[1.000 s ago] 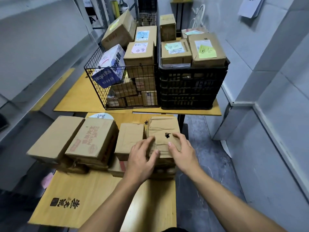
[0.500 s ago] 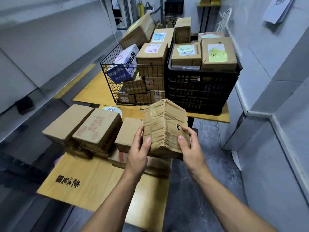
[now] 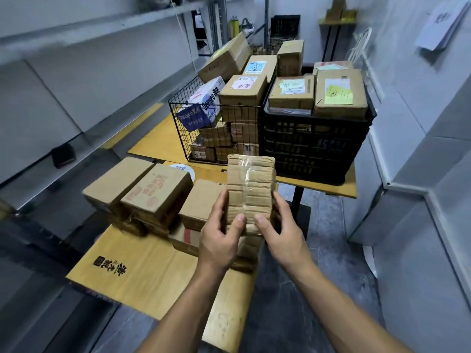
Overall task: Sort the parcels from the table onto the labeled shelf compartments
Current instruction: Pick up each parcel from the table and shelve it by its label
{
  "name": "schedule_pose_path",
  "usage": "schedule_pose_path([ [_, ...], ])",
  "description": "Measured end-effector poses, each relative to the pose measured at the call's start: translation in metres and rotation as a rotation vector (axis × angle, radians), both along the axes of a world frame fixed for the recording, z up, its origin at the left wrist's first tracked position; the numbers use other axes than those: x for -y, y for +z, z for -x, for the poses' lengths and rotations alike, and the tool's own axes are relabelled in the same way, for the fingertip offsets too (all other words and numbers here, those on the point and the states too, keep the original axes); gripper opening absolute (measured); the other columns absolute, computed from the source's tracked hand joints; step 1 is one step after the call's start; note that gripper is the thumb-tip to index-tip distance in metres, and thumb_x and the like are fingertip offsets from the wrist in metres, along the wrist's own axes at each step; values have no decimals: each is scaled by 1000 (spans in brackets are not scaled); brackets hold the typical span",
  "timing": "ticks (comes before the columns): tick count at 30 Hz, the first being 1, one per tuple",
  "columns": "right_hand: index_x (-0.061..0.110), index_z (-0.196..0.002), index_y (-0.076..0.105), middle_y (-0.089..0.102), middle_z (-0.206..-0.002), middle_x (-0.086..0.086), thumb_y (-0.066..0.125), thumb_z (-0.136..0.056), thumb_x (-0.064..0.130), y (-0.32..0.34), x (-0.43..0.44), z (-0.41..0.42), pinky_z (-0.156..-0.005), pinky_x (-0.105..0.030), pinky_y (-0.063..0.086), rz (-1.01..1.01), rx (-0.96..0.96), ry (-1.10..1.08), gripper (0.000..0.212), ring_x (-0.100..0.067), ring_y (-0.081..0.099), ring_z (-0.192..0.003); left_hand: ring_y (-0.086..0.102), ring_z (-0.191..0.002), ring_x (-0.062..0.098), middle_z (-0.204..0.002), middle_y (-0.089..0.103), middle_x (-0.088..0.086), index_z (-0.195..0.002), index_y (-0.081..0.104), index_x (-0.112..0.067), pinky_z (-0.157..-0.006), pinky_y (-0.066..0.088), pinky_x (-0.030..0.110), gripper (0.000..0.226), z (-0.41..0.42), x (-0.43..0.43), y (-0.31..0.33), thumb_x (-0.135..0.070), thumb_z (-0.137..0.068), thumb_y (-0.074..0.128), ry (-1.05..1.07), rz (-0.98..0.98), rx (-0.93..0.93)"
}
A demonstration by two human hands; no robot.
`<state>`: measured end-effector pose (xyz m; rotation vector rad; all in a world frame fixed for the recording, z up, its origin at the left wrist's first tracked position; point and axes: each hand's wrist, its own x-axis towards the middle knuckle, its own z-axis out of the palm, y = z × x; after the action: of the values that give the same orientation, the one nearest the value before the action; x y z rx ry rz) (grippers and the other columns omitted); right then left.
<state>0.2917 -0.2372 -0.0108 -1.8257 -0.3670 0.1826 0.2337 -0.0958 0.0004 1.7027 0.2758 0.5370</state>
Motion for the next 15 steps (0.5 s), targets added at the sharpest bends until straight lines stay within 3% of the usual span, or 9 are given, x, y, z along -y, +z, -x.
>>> schedule_pose_path([
  [2,46,-149,34,61,-121,31,62,-93,47,1,0,0,-105,-32,49,-40,-28,0,63,13,55,-114,56,-124,6,-136,58,-17,-138,43,-44,-103,49,37,56,1,-1,2,-23,-89,62,-6,-29,-3],
  [8,45,-142,42,66,-117,26,66,-87,55,-2,3,-6,-98,-44,54,-183,-66,-105,61,0,64,-109,54,-127,10,-139,57,-7,-144,47,-30,-101,51,42,57,4,-2,0,-41,-89,60,-107,-113,-24],
  [11,46,-139,45,68,-122,15,67,-93,44,-3,5,-10,-98,-46,54,-269,-88,-99,52,-7,65,-112,54,-127,11,-138,56,-9,-141,50,-33,-102,48,47,55,2,-5,0,-45,-88,58,-35,-124,-12],
  [15,40,-140,46,67,-126,-4,64,-94,33,0,7,-12,-97,-49,55,-425,-193,-63,50,-19,67,-114,47,-128,1,-139,46,-16,-141,42,-45,-107,44,43,61,-2,-11,2,-59,-82,52,96,-245,-60],
])
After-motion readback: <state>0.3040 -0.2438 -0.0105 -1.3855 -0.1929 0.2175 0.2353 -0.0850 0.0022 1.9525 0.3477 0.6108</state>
